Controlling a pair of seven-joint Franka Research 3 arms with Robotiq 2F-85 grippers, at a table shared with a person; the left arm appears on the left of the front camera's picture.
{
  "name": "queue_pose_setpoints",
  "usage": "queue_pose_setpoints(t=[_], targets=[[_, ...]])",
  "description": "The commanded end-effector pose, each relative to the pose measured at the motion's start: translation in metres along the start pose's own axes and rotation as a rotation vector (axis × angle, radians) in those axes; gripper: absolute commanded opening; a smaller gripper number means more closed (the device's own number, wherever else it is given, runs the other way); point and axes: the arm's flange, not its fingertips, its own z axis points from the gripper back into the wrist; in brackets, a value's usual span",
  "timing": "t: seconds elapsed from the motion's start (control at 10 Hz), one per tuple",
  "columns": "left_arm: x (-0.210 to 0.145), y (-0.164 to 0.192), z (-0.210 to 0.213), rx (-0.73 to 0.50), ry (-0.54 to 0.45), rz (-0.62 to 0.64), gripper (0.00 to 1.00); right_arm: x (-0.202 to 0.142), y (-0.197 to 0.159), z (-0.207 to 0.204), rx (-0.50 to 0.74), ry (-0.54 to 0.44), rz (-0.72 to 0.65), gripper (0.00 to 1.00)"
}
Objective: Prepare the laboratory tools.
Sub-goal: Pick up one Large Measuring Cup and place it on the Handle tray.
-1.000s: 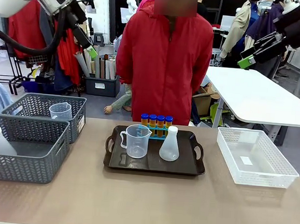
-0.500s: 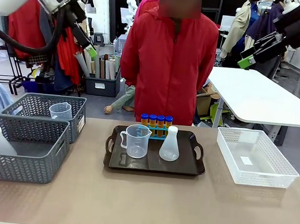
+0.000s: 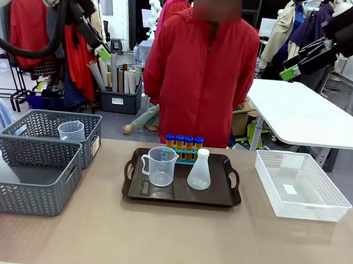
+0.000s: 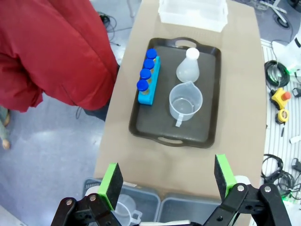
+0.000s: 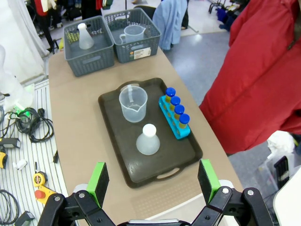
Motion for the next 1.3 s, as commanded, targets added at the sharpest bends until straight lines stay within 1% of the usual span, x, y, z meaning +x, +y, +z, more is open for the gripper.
queue_pose_setpoints(t=[0.0,0.1,0.2,0.3,1.2], targets=[[-0.0093,-0.0115,-0.0016,-0.023,-0.022,-0.022,1.0,0.0012,0.0007,0.0,0.007,-0.014,0.0,1.0],[-0.008,-0.0128,-0.0013,-0.025,-0.026,-0.019,1.0,0.0012,0.0007,0.0,0.007,-0.014,0.0,1.0],[-0.0079,-0.0103,-0.0036,-0.015,-0.008,-0.006,1.0,0.0012,0.0007,0.0,0.007,-0.014,0.0,1.0],[0.0004,-0.0056,-0.0009,-0.01,0.004,-0.001,1.0,0.0012,0.0007,0.0,0.007,-0.014,0.0,1.0],[0.0004,-0.0056,-0.0009,-0.01,0.004,-0.001,1.0,0.0012,0.0007,0.0,0.007,-0.014,0.0,1.0]])
